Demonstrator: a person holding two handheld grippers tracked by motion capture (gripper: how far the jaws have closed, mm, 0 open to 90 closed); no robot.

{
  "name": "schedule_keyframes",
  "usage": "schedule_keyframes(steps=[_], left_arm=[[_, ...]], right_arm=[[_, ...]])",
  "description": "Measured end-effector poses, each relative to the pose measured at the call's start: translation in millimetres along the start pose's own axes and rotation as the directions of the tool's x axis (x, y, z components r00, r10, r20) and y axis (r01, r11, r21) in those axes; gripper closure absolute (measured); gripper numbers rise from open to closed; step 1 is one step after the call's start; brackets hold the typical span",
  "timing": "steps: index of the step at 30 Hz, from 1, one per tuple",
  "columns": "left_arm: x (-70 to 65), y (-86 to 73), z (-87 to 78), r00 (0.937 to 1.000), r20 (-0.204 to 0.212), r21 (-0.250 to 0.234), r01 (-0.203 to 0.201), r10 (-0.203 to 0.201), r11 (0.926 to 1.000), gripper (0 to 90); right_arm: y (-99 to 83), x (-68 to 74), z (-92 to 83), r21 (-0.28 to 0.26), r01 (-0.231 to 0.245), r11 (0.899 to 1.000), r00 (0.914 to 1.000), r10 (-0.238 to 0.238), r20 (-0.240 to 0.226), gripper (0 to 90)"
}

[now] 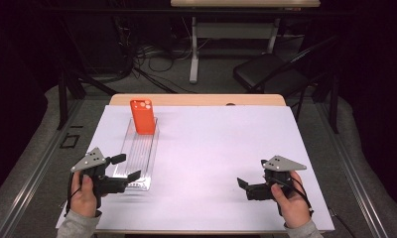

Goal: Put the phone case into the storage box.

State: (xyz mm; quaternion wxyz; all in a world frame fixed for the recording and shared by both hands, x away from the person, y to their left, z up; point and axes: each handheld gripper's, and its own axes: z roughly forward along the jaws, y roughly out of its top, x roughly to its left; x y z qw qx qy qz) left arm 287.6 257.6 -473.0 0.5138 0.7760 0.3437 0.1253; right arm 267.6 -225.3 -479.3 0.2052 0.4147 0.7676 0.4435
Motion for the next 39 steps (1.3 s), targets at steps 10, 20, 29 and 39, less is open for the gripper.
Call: schedule_keyframes(steps=[10,20,29,39], left_arm=[[6.1,-18.2,-5.6,0.9995,-0.028,-0.015,0.014,-0.015,0.9998,15.5],[12.7,-29.7,-8.5,0.9969,-0.079,-0.015,0.005,-0.006,0.9999,15.5],[17.5,-34.4,-10.0,0.9953,-0.092,-0.048,0.024,-0.028,0.9986,15.5],[24.0,-39.5,-7.1,0.9937,-0.106,-0.038,0.034,-0.038,0.9987,15.5]], right_arm=[[-22.5,-12.6,-1.6,0.008,-0.058,0.998,0.9976,0.058,0.037,0.0],[-33.8,-20.1,0.0,0.014,-0.072,0.997,0.9940,0.071,0.083,0.0],[-42.4,-23.8,1.6,0.014,-0.067,0.998,0.9916,0.065,0.112,0.0],[-51.3,-30.4,7.3,0.012,-0.085,0.996,0.9876,0.083,0.134,0.0]])
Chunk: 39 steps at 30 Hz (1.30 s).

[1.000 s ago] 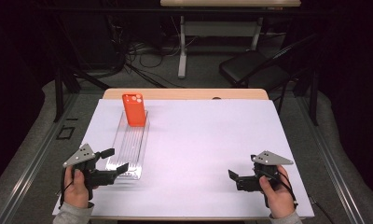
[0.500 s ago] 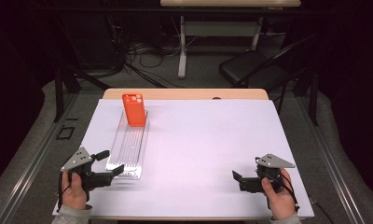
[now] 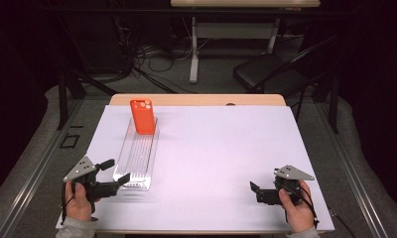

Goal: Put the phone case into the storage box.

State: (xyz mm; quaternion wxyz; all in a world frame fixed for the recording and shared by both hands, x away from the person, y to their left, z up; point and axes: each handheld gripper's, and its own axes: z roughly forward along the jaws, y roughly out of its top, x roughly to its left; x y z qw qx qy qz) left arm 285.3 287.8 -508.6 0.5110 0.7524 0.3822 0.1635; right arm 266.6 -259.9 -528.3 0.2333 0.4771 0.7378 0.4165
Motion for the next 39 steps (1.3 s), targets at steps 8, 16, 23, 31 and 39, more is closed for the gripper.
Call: schedule_keyframes(steps=[8,16,23,31,39], left_arm=[[1.3,-1.3,0.6,1.0000,-0.001,0.004,0.005,-0.005,1.0000,15.5],[1.7,-0.7,1.8,1.0000,0.003,0.004,-0.001,0.001,1.0000,15.5],[1.7,-0.9,1.9,1.0000,0.003,0.002,0.003,-0.003,1.0000,15.5],[2.2,-1.0,2.0,1.0000,0.002,0.002,0.006,-0.006,1.0000,15.5],[2.7,-1.6,2.3,0.9999,-0.001,0.005,0.010,-0.010,0.9999,15.5]], right_arm=[[-5.6,-1.5,5.0,0.006,-0.005,1.000,1.0000,0.005,0.004,0.0],[-11.1,-2.8,10.9,0.016,-0.009,1.000,0.9999,0.009,0.006,0.0],[-12.4,-4.7,11.9,0.013,-0.009,1.000,0.9999,0.009,0.010,0.0],[-12.8,-1.9,13.5,0.011,0.000,1.000,1.0000,0.000,0.002,0.0],[-13.4,-1.3,16.1,0.007,0.008,1.000,1.0000,-0.008,-0.002,0.2]])
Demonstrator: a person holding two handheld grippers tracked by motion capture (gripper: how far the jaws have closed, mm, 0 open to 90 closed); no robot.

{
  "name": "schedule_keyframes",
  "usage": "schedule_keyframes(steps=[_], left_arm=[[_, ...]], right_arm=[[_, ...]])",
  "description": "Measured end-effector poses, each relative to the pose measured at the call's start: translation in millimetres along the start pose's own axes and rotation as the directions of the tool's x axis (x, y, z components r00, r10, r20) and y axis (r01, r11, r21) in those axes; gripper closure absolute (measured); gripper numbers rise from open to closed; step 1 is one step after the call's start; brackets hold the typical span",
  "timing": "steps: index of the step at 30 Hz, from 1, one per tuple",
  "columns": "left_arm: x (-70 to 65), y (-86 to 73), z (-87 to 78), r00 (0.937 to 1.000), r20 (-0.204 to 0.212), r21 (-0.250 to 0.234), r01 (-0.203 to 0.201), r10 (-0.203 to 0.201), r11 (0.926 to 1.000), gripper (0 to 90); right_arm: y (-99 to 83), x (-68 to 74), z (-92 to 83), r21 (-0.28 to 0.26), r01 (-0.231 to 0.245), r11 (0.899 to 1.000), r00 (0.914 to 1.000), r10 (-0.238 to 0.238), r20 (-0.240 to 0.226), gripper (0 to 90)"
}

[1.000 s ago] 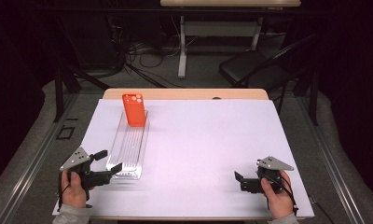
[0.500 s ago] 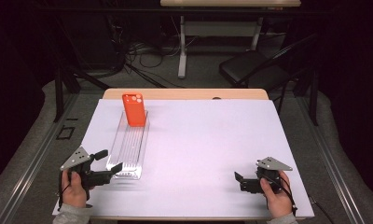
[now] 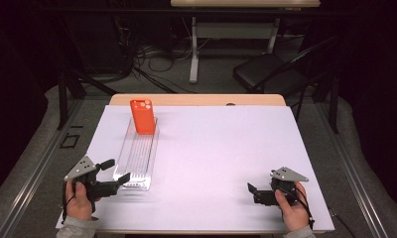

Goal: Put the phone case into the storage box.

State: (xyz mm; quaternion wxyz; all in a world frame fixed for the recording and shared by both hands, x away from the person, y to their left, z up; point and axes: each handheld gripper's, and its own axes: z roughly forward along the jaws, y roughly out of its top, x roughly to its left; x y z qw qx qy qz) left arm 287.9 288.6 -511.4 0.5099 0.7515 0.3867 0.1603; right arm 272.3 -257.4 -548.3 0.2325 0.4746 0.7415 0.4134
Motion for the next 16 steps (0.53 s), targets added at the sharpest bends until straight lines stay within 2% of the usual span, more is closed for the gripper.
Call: schedule_keyframes(steps=[16], left_arm=[[2.5,0.8,-0.1,0.9999,-0.003,0.004,0.010,-0.010,0.9999,15.5]], right_arm=[[-0.9,1.4,1.1,0.008,-0.010,1.000,0.9999,0.010,-0.003,0.2]])
